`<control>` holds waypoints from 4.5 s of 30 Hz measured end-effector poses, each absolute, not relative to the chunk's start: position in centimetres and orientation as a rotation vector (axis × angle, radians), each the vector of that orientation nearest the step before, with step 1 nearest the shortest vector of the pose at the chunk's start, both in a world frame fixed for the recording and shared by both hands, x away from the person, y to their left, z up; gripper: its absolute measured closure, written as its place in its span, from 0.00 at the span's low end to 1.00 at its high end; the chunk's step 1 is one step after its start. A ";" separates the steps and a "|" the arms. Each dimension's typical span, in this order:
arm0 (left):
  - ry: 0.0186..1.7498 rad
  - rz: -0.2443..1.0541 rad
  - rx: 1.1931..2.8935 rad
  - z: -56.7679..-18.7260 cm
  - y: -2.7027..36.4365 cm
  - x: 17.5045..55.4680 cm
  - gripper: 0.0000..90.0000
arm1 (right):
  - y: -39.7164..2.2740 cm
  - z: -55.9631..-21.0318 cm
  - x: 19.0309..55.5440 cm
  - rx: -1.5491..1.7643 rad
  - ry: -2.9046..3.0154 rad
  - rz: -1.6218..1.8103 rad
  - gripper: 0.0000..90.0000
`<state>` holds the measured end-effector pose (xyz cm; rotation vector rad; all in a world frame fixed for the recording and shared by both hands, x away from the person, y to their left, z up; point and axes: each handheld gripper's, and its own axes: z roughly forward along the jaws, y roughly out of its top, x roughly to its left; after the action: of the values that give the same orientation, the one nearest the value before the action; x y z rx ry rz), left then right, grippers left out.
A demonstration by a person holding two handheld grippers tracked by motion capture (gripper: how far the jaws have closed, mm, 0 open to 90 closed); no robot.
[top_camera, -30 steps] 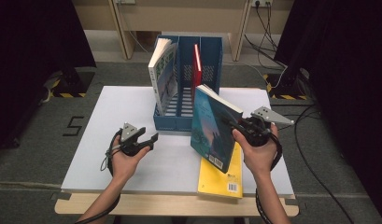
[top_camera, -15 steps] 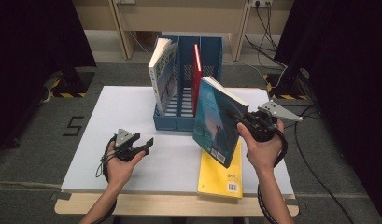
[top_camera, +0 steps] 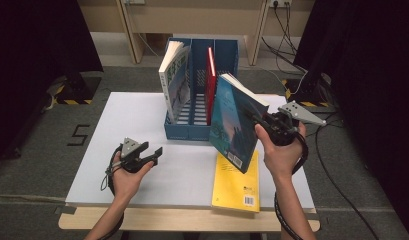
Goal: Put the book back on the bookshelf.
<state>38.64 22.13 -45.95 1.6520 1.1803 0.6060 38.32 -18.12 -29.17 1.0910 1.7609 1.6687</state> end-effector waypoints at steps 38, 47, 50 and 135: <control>1.174 0.598 1.645 -45.8 22.0 38.6 0.42 | -16.9 -27.3 40.4 1.146 1.612 1.618 0.83; 1.170 0.598 1.651 -45.8 22.0 38.6 0.42 | -16.8 -26.7 40.7 1.142 1.591 1.618 0.83; 1.170 0.596 1.650 -45.8 21.9 38.6 0.42 | -16.7 -26.4 41.0 1.137 1.582 1.609 0.83; 1.174 0.598 1.646 -45.9 22.1 38.6 0.42 | -13.4 -26.0 48.4 1.205 1.504 1.473 0.83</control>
<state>38.62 22.13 -45.86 1.6457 1.1740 0.5977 48.43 -13.39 -26.04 1.2054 1.5038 1.4726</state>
